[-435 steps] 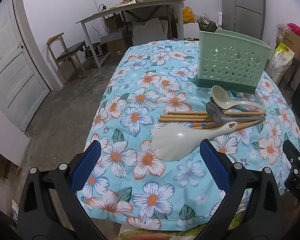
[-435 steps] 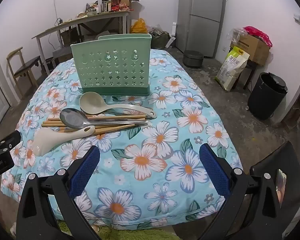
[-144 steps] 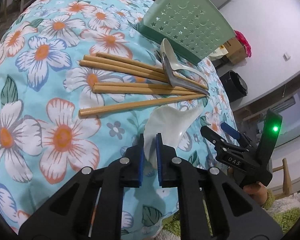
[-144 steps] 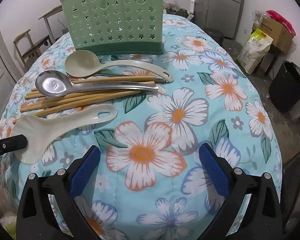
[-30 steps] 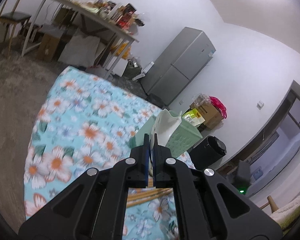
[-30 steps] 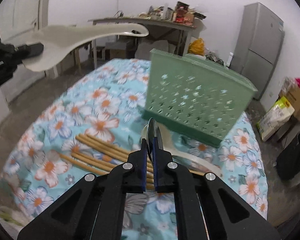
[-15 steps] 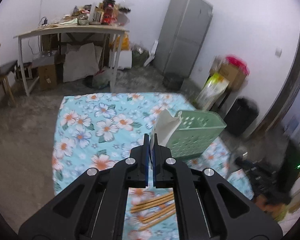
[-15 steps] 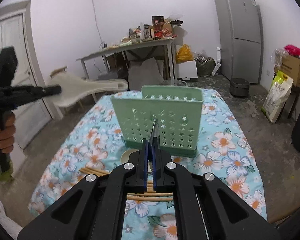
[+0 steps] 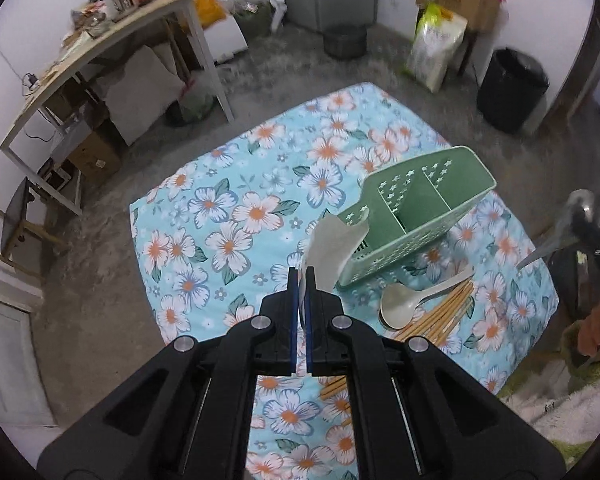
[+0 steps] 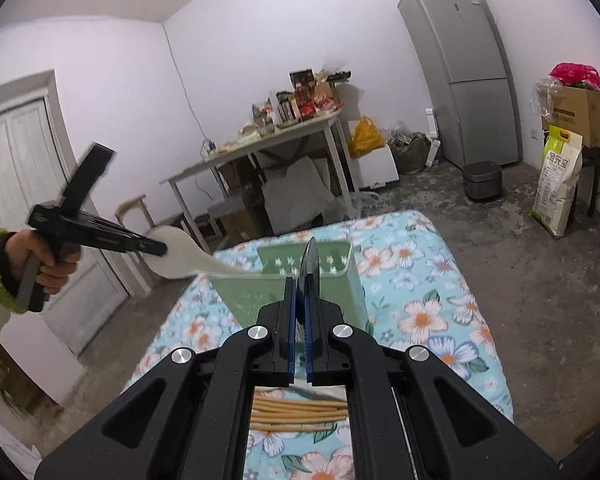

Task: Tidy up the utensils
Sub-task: 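Lower the metal spoon into the green holder with the right tool while the left tool releases the paddle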

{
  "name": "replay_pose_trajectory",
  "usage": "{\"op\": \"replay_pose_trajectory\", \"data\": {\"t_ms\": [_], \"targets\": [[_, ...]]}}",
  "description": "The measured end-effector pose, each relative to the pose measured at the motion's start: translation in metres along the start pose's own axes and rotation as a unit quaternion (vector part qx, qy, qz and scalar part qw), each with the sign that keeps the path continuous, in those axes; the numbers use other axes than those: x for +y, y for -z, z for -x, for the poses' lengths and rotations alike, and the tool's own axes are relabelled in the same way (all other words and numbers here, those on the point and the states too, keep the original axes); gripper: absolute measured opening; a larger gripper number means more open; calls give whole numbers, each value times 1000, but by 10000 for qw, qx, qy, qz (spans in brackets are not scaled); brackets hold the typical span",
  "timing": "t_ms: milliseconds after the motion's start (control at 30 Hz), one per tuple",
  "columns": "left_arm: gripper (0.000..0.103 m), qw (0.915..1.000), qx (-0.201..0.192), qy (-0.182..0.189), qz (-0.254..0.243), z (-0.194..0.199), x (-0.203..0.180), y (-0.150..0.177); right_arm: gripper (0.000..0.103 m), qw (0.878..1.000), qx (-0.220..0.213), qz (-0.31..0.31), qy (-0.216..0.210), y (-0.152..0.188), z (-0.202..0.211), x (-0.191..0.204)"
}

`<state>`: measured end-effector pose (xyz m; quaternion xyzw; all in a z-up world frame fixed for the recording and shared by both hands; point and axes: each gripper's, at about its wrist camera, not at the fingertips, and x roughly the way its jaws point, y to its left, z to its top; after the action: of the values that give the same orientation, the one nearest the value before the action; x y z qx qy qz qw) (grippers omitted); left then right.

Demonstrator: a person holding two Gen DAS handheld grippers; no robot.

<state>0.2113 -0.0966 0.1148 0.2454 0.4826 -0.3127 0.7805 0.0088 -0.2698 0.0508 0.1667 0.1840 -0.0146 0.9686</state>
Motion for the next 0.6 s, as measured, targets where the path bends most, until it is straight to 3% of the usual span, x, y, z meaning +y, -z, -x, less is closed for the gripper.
{"op": "replay_pose_trajectory", "data": {"t_ms": [133, 267, 500, 600], "targets": [[3, 9992, 380, 120, 81, -19, -1, -22, 4, 9990, -288, -146, -299, -20, 9, -9], [7, 9987, 384, 252, 235, -30, -2, -34, 4, 9961, -487, -269, -688, -40, 11, -15], [38, 9962, 111, 692, 518, -49, -6, -43, 4, 9889, -673, -361, -1271, -81, -4, -20], [39, 9944, 40, 793, 695, -58, -4, -44, 4, 9840, -680, -540, -1554, -96, -16, -24]]}}
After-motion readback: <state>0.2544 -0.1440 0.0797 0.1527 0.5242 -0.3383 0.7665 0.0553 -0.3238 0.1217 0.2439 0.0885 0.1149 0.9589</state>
